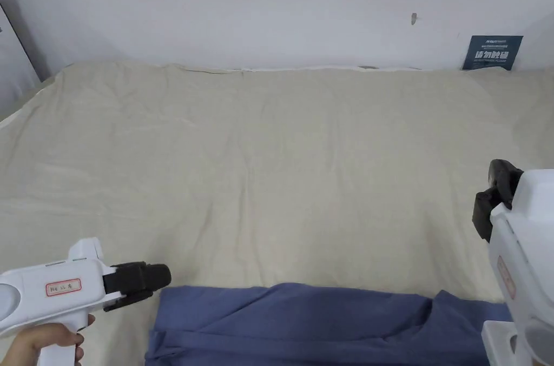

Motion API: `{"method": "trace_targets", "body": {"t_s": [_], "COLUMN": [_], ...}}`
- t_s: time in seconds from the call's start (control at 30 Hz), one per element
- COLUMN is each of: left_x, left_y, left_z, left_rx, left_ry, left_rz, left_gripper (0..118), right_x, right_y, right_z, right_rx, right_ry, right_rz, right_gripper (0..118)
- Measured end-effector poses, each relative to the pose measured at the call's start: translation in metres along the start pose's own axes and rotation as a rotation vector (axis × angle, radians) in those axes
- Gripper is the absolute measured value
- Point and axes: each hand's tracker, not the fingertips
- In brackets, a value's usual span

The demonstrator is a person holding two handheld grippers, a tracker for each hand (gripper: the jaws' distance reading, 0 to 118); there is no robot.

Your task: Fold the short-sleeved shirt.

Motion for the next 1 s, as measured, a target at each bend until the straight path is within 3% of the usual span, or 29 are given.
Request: {"method": "trace_targets", "body": {"t_s": [0.13,0.3,0.47,0.53,0.6,0.7,0.77,0.8,0.87,1.0], "left_x": [-0.043,-0.065,-0.065,-0.034,-0.027,-0.023,-0.017,-0.041,-0.039,-0.032], "left_y": [-0.004,-0.012,-0.019,-0.036,-0.042,-0.038,-0.043,-0.033,-0.035,-0.031], "left_z": [-0.017,-0.038,-0.056,-0.066,-0.07,-0.067,-0.069,-0.062,-0.06,-0.053], "left_rx": [-0.066,-0.108,-0.18,-0.196,-0.193,-0.198,-0.199,-0.194,-0.185,-0.146], "left_ry": [0.021,0.059,0.078,0.063,0.058,0.106,0.155,0.154,0.118,0.164], "left_rz": [0.067,0.065,0.071,0.093,0.094,0.051,0.017,0.02,0.078,-0.021], "left_gripper": [80,92,93,88,75,47,19,12,7,6], "right_x": [-0.008,-0.014,-0.015,-0.015,-0.013,-0.009,-0.007,-0.005,-0.002,0.004], "right_y": [-0.004,-0.011,-0.017,-0.019,-0.02,-0.02,-0.02,-0.02,-0.02,-0.019], "right_z": [-0.007,-0.017,-0.021,-0.023,-0.024,-0.024,-0.023,-0.022,-0.021,-0.017], "right_rx": [-0.02,-0.059,-0.088,-0.098,-0.109,-0.115,-0.115,-0.115,-0.116,-0.111], "right_ry": [0.002,0.009,0.005,0.001,-0.002,-0.005,-0.008,-0.009,-0.009,-0.008], "right_rz": [0.019,0.027,0.037,0.034,0.032,0.028,0.025,0.021,0.01,0.0], "right_gripper": [1,1,1,1,1,1,1,1,1,1]}}
